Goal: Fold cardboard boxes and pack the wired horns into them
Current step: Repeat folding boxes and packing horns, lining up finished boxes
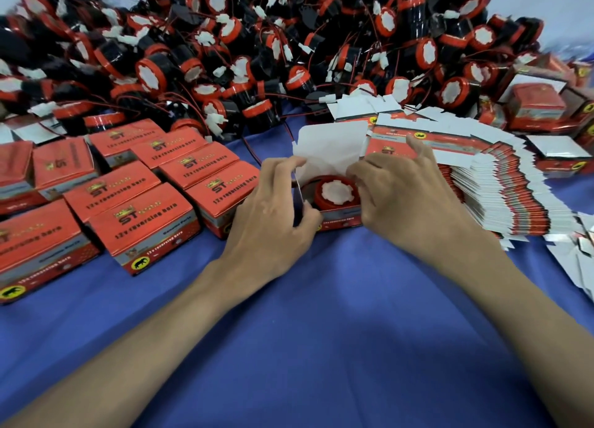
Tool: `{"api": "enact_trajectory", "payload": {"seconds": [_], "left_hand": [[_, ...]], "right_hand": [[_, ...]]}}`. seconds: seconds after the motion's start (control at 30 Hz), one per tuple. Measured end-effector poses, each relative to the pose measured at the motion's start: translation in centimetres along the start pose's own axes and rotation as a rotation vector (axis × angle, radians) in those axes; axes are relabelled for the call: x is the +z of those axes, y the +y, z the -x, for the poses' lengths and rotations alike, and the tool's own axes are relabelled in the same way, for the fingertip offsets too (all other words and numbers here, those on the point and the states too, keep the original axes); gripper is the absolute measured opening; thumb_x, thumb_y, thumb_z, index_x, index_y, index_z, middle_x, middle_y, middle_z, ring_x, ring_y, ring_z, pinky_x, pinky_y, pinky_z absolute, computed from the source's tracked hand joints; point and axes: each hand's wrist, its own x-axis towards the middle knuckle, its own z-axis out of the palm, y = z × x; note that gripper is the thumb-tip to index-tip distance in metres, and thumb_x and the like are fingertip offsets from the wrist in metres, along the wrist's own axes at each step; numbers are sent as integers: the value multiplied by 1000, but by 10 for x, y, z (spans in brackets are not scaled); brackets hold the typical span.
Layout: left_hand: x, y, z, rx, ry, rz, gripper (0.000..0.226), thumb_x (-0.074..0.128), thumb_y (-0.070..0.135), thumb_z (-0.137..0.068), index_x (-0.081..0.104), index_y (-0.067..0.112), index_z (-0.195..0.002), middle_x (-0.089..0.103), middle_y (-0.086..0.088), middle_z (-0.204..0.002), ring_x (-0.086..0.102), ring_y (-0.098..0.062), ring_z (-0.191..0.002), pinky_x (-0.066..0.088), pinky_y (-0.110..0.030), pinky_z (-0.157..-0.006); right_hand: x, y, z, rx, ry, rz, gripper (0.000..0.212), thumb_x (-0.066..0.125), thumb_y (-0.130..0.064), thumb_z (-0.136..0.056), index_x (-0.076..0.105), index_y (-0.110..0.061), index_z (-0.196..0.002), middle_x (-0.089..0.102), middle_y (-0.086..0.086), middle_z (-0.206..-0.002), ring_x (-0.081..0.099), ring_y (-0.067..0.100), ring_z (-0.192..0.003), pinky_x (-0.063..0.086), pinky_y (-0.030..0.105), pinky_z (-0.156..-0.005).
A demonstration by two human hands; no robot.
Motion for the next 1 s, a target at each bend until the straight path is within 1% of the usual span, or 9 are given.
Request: {"api": "enact_trajectory", "payload": {"seconds": [0.13, 0.33, 0.47, 0.5, 0.57, 0.7, 0.77, 0.83, 1.0], "left_hand": [[0, 0, -1, 10, 5, -29, 56, 47, 26, -80, 42, 12, -134, 44, -4, -128, 58, -23, -91, 47, -38, -70], [0, 0, 0, 18, 6, -45, 55, 48, 28, -82, 43, 13, -134, 45, -5, -126, 56, -20, -87, 45, -35, -68], [-1, 0, 1, 22, 9, -42, 54, 49, 28, -81, 43, 13, -133, 45, -4, -126, 52, -17, -79, 44, -34, -66], [-1, 0, 1, 20, 14, -43, 54, 50, 28, -81, 44, 13, -132, 45, -4, -126, 50, -14, -77, 43, -33, -65], [0, -1, -1, 17, 22, -45, 54, 49, 29, -81, 44, 13, -132, 45, -3, -125, 46, -10, -77, 42, -32, -65], [-1, -1, 1, 15, 7, -51, 53, 48, 30, -81, 44, 14, -132, 44, -2, -126, 51, -13, -81, 41, -30, -66], [-1, -1, 0, 15, 9, -53, 53, 48, 30, -82, 44, 14, -132, 44, -2, -126, 51, -13, -81, 41, -30, -66], [-1, -2, -1, 18, 14, -55, 53, 48, 30, -82, 44, 14, -132, 44, -2, -126, 47, -11, -77, 38, -29, -66], [-1, -3, 0, 20, 12, -33, 52, 48, 30, -82, 44, 14, -132, 43, -1, -125, 52, -12, -82, 41, -31, -66]], "right_hand": [[4, -12, 2, -102, -105, 91, 40, 42, -4, -79, 53, -13, -117, 58, 5, -98, 58, 30, -92, 8, 58, -114], [9, -6, -3, -93, -55, -108, 51, 46, 4, -78, 48, -14, -126, 53, 7, -109, 55, 29, -101, 17, 48, -114], [10, 14, 0, -66, 207, -234, 13, 70, -15, -80, 69, -7, -90, 56, 14, -111, 53, 32, -100, 41, 49, -89], [10, 19, 0, -68, 210, -246, 16, 71, -23, -81, 70, -8, -83, 54, 13, -112, 47, 31, -103, 42, 48, -84], [12, 27, -2, -108, 130, -300, 23, 68, -32, -83, 72, -10, -80, 49, 11, -117, 39, 26, -106, 44, 47, -82], [20, 35, -5, -115, 87, -455, 16, 70, -26, -85, 75, -11, -85, 47, 7, -123, 42, 22, -110, 43, 41, -86], [23, 37, -7, -102, 98, -514, 16, 70, -25, -85, 75, -10, -87, 48, 6, -120, 43, 19, -108, 35, 31, -88], [26, 38, -9, -101, 68, -540, 17, 70, -24, -86, 74, -8, -89, 50, 6, -109, 42, 16, -97, 28, 23, -81], [26, 33, -9, -101, 113, -617, 17, 73, -17, -84, 67, -2, -79, 47, -1, -75, 40, 12, -67, 26, 23, -64]]}}
